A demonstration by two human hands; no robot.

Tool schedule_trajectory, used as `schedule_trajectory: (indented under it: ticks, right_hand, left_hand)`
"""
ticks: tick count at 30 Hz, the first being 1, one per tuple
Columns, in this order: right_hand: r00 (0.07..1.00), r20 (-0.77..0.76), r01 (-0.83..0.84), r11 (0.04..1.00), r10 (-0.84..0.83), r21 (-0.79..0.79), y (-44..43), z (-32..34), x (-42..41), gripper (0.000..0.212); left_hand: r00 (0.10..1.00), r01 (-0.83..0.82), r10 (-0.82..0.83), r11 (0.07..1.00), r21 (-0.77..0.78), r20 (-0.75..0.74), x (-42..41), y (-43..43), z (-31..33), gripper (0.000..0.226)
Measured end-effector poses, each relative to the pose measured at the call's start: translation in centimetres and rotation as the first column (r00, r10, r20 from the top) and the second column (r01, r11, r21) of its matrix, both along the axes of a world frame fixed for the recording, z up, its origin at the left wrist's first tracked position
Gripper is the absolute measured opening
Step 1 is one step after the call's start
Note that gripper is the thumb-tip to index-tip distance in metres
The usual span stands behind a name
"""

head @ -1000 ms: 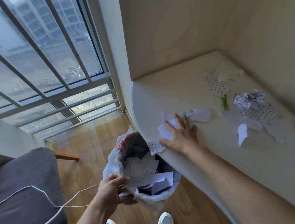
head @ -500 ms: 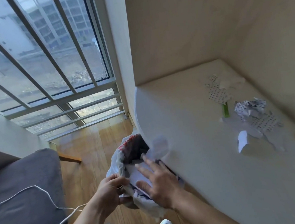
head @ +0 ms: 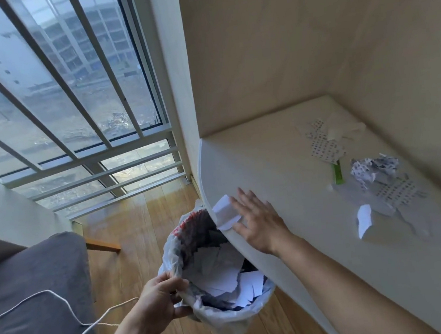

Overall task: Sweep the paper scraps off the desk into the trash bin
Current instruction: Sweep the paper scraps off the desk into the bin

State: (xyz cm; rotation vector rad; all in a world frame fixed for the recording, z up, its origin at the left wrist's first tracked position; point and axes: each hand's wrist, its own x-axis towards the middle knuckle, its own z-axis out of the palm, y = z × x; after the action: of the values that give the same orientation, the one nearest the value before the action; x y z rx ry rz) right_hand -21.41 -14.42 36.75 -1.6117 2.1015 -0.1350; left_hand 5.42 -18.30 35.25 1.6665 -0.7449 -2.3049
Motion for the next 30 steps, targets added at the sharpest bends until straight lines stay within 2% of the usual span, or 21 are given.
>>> schedule_trajectory:
  ticks: [4,6,7,9,11,12,15,18,20,23,26,28,30]
  right_hand:
    - [0.954,-0.144,-0.239,0.958,0.262,0.161,0.0,-0.8,3.6,0.058]
    - [0.914,-0.103,-0.371,0.912,0.392,0.173,2.1,-0.5,5.6,0.057]
    - [0.913,-0.049,-0.395,0.908,0.404,0.139,3.0,-0.3,5.9,0.057]
    - [0.958,0.097,-0.273,0.962,0.269,0.025,4.3,0.9,4.8,0.056]
    - [0.984,0.180,0.002,0.997,0.012,-0.080,4.9,2.0,1.1,0.058]
    - [0.973,0.187,0.157,0.980,-0.132,-0.122,5.1,2.5,-1.5,0.060]
    - [0.850,0.131,0.526,0.838,-0.511,-0.145,5.9,3.2,-12.1,0.071]
    - [0.679,0.034,0.733,0.674,-0.734,-0.088,9.3,3.2,-21.9,0.078]
    - [0.622,-0.026,0.782,0.622,-0.783,-0.044,11.5,3.3,-25.8,0.082]
    - [0.634,-0.072,0.772,0.636,-0.770,-0.002,11.1,4.0,-28.1,0.096]
    - [0.650,0.066,0.758,0.652,-0.757,0.019,8.6,3.7,-28.7,0.102]
    - [0.697,0.078,0.710,0.701,-0.713,0.066,6.7,2.6,-28.2,0.093]
    - [0.752,0.002,0.657,0.749,-0.660,0.088,4.9,1.5,-26.8,0.081]
  left_hand:
    - [1.000,-0.005,0.006,1.000,-0.016,0.013,-0.1,-0.7,0.0,0.034]
    - [1.000,0.008,-0.008,1.000,-0.023,0.014,-0.3,-0.9,0.0,0.036]
    - [1.000,0.014,-0.013,1.000,-0.025,0.010,-0.4,-1.0,0.0,0.035]
    - [1.000,0.007,-0.007,1.000,-0.024,0.009,-0.5,-1.2,-0.1,0.035]
    - [1.000,-0.007,0.008,1.000,-0.012,0.007,-0.5,-1.5,-0.5,0.039]
    - [1.000,-0.019,0.019,1.000,-0.004,0.008,-0.4,-1.5,-0.8,0.041]
    - [1.000,-0.027,0.027,1.000,0.012,0.016,-0.3,-1.9,-2.0,0.037]
    - [0.999,-0.032,0.033,0.998,0.045,-0.010,-0.6,-2.5,-2.8,0.031]
    - [0.999,-0.031,0.033,0.998,0.048,-0.022,-0.7,-2.9,-3.4,0.040]
    - [1.000,0.015,-0.015,1.000,-0.024,-0.005,-0.7,-3.4,-3.7,0.059]
    - [0.997,0.049,-0.053,0.997,-0.065,-0.063,-0.9,-3.2,-4.0,0.055]
    - [0.988,0.045,-0.039,0.998,0.033,-0.150,-1.1,-2.5,-4.1,0.051]
    - [0.990,0.042,-0.037,0.998,0.036,-0.137,-1.7,-1.9,-4.1,0.050]
